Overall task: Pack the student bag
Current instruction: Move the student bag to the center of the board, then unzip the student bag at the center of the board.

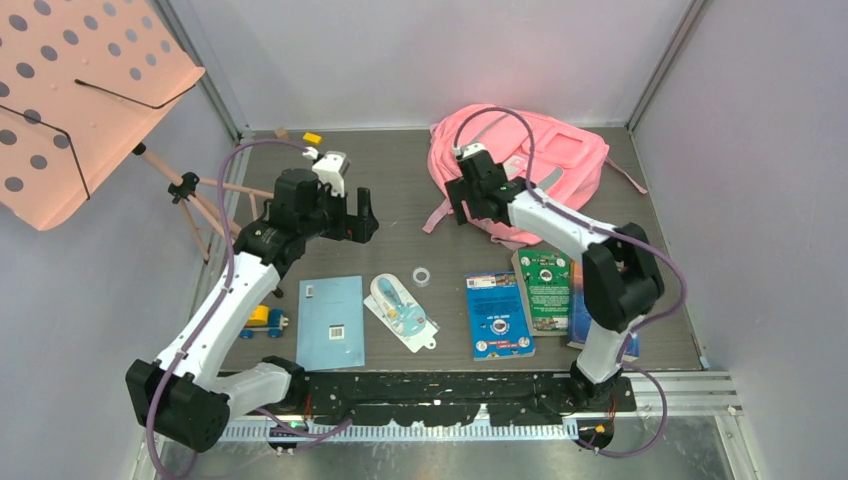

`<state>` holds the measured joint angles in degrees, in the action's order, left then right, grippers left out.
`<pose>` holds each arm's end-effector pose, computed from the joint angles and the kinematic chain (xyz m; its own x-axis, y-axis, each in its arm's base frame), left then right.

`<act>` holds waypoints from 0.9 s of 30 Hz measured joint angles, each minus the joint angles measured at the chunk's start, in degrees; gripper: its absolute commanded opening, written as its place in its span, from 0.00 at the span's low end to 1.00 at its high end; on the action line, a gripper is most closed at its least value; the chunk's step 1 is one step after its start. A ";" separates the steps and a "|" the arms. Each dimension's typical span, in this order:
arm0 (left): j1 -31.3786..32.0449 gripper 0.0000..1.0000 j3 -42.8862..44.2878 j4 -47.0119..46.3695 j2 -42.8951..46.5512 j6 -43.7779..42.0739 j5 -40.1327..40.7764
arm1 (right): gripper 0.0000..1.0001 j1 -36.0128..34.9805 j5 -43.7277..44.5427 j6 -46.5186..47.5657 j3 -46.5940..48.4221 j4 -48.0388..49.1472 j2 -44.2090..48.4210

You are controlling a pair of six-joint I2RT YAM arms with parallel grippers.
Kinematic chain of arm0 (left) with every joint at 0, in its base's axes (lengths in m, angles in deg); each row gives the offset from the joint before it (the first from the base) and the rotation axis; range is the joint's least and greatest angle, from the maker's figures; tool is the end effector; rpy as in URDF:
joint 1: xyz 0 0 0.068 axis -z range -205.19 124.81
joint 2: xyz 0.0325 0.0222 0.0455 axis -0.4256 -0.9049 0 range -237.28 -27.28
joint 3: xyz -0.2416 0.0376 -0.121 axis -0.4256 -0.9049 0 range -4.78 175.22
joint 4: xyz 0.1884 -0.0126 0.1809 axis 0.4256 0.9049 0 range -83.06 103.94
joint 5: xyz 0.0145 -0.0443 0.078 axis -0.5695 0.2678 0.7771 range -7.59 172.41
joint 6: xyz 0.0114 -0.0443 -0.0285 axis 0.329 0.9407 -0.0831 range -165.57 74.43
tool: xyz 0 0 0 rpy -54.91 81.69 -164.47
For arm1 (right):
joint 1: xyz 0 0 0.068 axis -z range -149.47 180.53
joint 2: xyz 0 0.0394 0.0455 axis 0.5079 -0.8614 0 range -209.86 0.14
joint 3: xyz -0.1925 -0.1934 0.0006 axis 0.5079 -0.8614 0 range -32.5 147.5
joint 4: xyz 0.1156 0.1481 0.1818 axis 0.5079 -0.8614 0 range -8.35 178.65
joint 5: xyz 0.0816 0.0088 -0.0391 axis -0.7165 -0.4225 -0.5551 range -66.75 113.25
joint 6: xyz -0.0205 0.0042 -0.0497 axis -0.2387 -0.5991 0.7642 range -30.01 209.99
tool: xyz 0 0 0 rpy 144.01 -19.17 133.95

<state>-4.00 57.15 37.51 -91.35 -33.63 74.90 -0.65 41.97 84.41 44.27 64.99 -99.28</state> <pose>0.2254 -0.0923 0.3427 -0.5883 0.0081 -0.8086 0.3467 0.9059 -0.2432 0.3368 0.1905 0.2571 -0.6450 -0.2825 -0.7101 -0.2390 0.9571 -0.1637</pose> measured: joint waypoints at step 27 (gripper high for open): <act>-3.17 1.00 -6.86 -4.24 2.78 1.62 -5.38 | 0.00 -6.27 12.44 24.39 3.13 4.46 -13.33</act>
<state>-7.17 50.29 33.27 -88.58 -32.01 69.53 -6.92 54.41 108.80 47.39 69.45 -112.61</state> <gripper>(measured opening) 0.994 0.039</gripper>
